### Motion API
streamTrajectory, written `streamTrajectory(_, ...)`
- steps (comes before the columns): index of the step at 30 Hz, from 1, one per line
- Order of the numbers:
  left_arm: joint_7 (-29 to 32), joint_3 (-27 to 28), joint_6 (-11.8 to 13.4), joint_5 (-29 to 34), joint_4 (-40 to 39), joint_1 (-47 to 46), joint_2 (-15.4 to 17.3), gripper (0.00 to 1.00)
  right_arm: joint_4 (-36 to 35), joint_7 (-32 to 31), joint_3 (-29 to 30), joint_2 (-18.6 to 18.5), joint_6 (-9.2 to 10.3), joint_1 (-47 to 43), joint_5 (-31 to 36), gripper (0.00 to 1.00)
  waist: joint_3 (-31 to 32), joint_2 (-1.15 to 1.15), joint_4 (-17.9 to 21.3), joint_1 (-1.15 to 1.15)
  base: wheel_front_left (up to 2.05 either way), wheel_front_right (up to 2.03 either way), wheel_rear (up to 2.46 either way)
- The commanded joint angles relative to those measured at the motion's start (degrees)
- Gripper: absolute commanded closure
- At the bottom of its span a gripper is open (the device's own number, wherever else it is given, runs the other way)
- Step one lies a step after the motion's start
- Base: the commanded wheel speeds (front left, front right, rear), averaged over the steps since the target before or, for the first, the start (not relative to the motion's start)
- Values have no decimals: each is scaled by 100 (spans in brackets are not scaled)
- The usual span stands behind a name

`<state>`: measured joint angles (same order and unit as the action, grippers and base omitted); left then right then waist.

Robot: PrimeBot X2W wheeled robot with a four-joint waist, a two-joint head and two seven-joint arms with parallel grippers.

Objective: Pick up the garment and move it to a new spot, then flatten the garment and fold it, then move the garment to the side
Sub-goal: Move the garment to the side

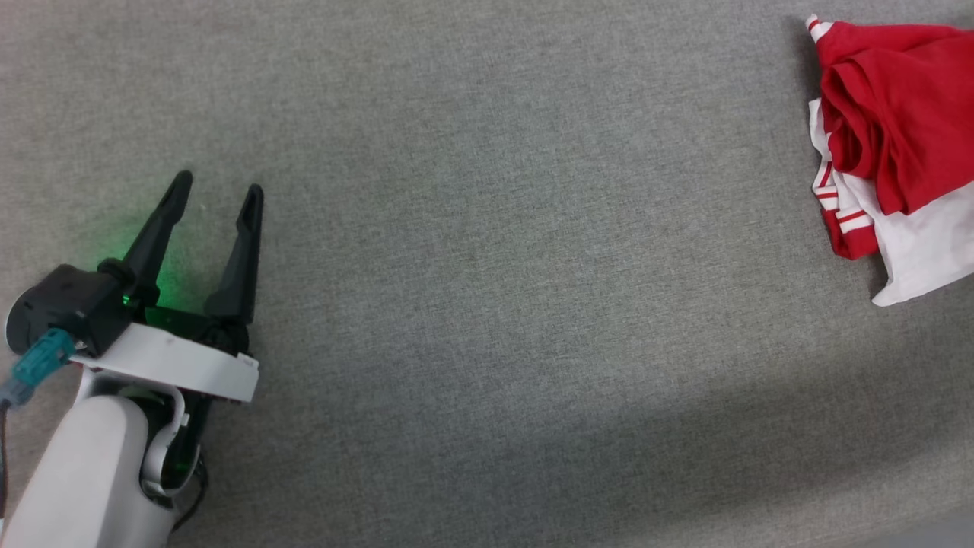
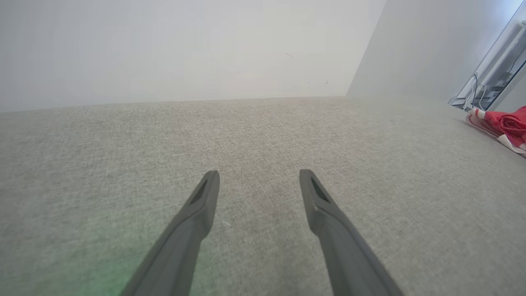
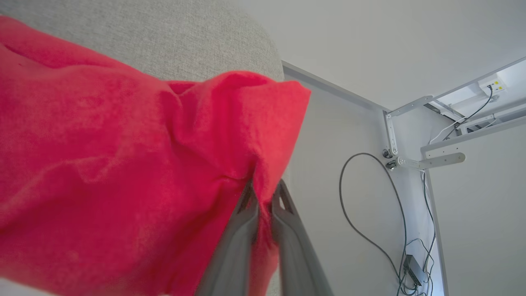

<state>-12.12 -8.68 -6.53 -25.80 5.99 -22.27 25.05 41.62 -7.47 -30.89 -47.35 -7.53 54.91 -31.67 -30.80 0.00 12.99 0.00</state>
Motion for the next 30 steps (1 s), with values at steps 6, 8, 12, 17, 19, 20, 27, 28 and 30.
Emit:
streamTrajectory(6, 54, -51, 26, -48, 29, -58, 8, 0, 358, 140, -256, 194, 8, 248, -142, 100, -5, 0, -2, 0, 0, 0, 0)
streamTrajectory(8, 51, -59, 28, -55, 33, -60, 13, 0, 476, 179, -334, 221, 8, 297, -190, 93, 10, 0, -13, 0, 0, 0, 0)
streamTrajectory(12, 44, -72, 33, -79, 59, -33, 23, 0, 673, 295, -467, 241, 8, 407, -232, 40, 84, 0, -45, 0, 0, 0, 0)
streamTrajectory(17, -9, -107, 33, -97, 119, 36, -23, 0, 858, 373, -589, 221, 8, 488, -380, 0, 276, 0, -121, 0, 0, 0, 0)
streamTrajectory(19, -35, -129, 33, -111, 162, 69, -56, 0, 897, 414, -633, 203, 8, 498, -445, 0, 375, 0, -166, 0, 0, 0, 0)
streamTrajectory(20, -54, -130, 33, -119, 185, 79, -64, 0, 913, 442, -640, 199, 8, 487, -497, 0, 426, 0, -192, 0, 0, 0, 0)
streamTrajectory(27, -187, -198, 2, -156, 413, 172, -205, 0, 884, 730, -742, 135, 8, 269, -752, 0, 884, 0, -444, 0, 0, 0, 0)
streamTrajectory(28, -208, -210, 2, -171, 447, 198, -235, 0, 864, 785, -742, 133, 8, 238, -790, 0, 964, 0, -486, 0, 0, 0, 0)
streamTrajectory(30, -234, -217, -8, -196, 535, 272, -284, 0, 808, 931, -738, 138, 8, 126, -867, 0, 1141, 0, -573, 0, 0, 0, 0)
